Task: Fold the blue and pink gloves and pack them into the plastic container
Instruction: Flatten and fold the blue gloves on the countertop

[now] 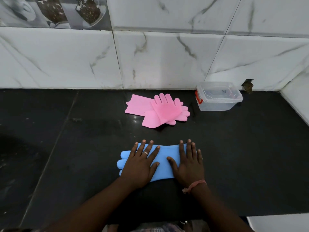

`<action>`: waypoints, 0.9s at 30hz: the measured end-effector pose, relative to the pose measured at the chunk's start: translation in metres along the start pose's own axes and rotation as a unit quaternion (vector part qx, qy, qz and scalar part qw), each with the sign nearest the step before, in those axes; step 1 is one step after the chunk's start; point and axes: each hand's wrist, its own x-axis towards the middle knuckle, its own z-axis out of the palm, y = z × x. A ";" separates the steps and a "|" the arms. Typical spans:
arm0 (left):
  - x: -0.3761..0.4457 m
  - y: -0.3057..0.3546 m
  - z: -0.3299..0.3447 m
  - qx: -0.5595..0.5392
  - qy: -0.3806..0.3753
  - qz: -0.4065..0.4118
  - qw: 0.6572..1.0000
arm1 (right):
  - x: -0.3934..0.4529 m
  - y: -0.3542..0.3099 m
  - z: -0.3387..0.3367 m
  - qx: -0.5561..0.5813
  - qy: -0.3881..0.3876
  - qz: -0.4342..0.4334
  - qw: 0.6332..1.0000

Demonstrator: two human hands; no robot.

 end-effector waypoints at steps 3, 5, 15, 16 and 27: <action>-0.004 0.002 -0.008 0.004 0.015 -0.046 0.999 | 0.007 -0.002 -0.007 -0.004 -0.015 -0.005 1.000; -0.013 -0.001 -0.017 -0.003 0.043 -0.098 0.994 | 0.011 -0.009 -0.016 -0.005 -0.014 -0.003 1.000; -0.043 0.005 -0.057 -0.435 0.031 -0.531 0.726 | -0.027 -0.071 -0.037 0.376 0.014 -0.038 0.926; -0.041 0.004 -0.061 -0.473 0.032 -0.532 0.701 | -0.034 -0.073 -0.034 0.361 -0.008 -0.037 0.932; -0.037 -0.013 -0.056 -0.629 0.028 -0.493 0.601 | -0.039 -0.080 -0.032 0.387 -0.072 0.029 0.919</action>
